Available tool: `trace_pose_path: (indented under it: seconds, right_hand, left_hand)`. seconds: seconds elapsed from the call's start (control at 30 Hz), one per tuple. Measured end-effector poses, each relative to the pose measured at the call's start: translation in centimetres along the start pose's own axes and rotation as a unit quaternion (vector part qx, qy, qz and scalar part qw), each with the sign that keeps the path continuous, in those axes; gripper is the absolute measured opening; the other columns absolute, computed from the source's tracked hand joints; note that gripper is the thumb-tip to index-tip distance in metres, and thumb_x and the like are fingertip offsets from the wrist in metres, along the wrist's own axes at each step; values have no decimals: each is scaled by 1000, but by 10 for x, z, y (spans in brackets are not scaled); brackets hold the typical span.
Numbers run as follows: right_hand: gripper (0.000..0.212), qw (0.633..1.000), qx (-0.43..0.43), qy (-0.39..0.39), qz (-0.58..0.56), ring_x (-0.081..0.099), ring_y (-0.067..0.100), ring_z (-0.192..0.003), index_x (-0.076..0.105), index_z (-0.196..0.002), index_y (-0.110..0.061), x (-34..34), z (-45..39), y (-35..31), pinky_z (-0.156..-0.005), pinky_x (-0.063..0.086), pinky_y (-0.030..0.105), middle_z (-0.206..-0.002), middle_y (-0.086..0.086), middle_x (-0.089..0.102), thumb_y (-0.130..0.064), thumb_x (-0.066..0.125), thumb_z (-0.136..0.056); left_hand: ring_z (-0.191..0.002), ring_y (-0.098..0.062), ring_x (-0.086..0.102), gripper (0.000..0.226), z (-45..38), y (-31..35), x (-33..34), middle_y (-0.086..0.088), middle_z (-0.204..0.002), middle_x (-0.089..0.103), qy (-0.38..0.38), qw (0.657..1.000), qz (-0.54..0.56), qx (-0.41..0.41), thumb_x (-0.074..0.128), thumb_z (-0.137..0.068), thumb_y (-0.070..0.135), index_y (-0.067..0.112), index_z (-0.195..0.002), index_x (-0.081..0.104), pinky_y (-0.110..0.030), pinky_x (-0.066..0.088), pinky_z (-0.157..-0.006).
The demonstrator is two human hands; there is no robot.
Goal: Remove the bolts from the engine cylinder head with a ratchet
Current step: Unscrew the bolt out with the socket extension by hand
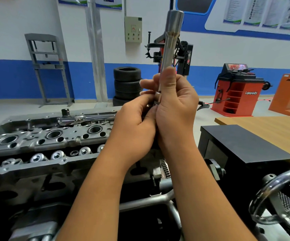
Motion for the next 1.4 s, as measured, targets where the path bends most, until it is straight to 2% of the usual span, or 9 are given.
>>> trace_pose_path:
  seconds: [0.2, 0.33, 0.5, 0.6, 0.73, 0.93, 1.07, 1.23, 1.4]
  right_hand:
    - [20, 999, 36, -12, -31, 72, 29, -71, 61, -91, -17, 3, 4, 3, -59, 58, 41, -88, 19, 76, -35, 67, -98]
    - [20, 1000, 9, 1, -20, 73, 33, -74, 57, -91, -13, -1, 4, -1, -71, 61, 52, -88, 20, 76, -27, 70, -97]
    - [34, 1000, 1, 4, 0, 72, 33, -76, 65, -87, -8, 1, 2, -1, -75, 62, 52, -87, 22, 74, -35, 53, -105]
    - [42, 999, 37, -7, -7, 72, 31, -74, 68, -87, -9, 3, 3, 5, -71, 61, 52, -85, 19, 75, -43, 51, -103]
    - [22, 999, 43, -6, -22, 72, 28, -72, 65, -95, -10, 1, 5, 5, -65, 61, 47, -87, 16, 76, -32, 70, -96]
    - [24, 1000, 3, 8, 26, 71, 27, -76, 69, -91, -7, -3, 1, -1, -80, 61, 52, -88, 15, 77, -29, 64, -101]
    - [31, 1000, 29, -6, 7, 73, 32, -84, 69, -92, -8, 1, 2, 4, -81, 60, 53, -92, 22, 75, -34, 56, -105]
    - [21, 1000, 21, -2, -5, 72, 32, -73, 58, -93, -11, -2, 2, 1, -68, 62, 43, -87, 16, 76, -27, 72, -97]
    - [18, 1000, -10, 0, 14, 70, 25, -72, 59, -94, -9, -2, -2, -3, -72, 61, 39, -77, 11, 71, -23, 66, -101]
  left_hand:
    - [-78, -10, 74, 26, 0, -3, -9, 9, -88, 77, 63, 998, -6, 0, 71, -96, 8, 32, -107, 73, -40, 65, -70]
    - [-81, -10, 74, 30, -1, 0, -7, 10, -92, 77, 45, 999, -22, 15, 69, -97, 7, 35, -106, 73, -42, 64, -73]
    - [-81, -34, 75, 28, 0, -5, -4, -4, -88, 78, 10, 999, 33, -11, 60, -104, 11, 36, -104, 72, -57, 63, -72]
    - [-69, -23, 72, 26, -2, -7, -12, 2, -81, 76, 60, 998, 10, -4, 70, -96, 8, 34, -98, 73, -43, 62, -62]
    - [-63, -10, 70, 26, -3, -8, -13, 10, -80, 74, 84, 996, -21, 4, 74, -92, 8, 33, -99, 73, -23, 52, -52]
    - [-85, -20, 77, 44, -1, -6, 1, 3, -93, 79, -7, 1000, -13, -16, 61, -99, 0, 39, -116, 69, -49, 65, -74]
    - [-77, -14, 74, 45, 0, -2, -4, 5, -87, 78, 33, 998, -48, 0, 64, -94, -3, 40, -107, 71, -44, 64, -72]
    - [-68, -5, 72, 40, 2, -4, -15, 11, -77, 76, 106, 991, -83, 2, 80, -86, 6, 45, -92, 71, -24, 61, -60]
    - [-82, -15, 74, 24, -1, -4, -6, 7, -85, 78, 48, 995, -84, 9, 69, -95, 10, 32, -102, 74, -44, 63, -73]
Point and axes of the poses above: each hand's wrist, its own z-axis away from the middle knuckle, its own x-axis out of the palm, y = z × x, the point moved 10 cm from there along -z, towards the middle knuckle
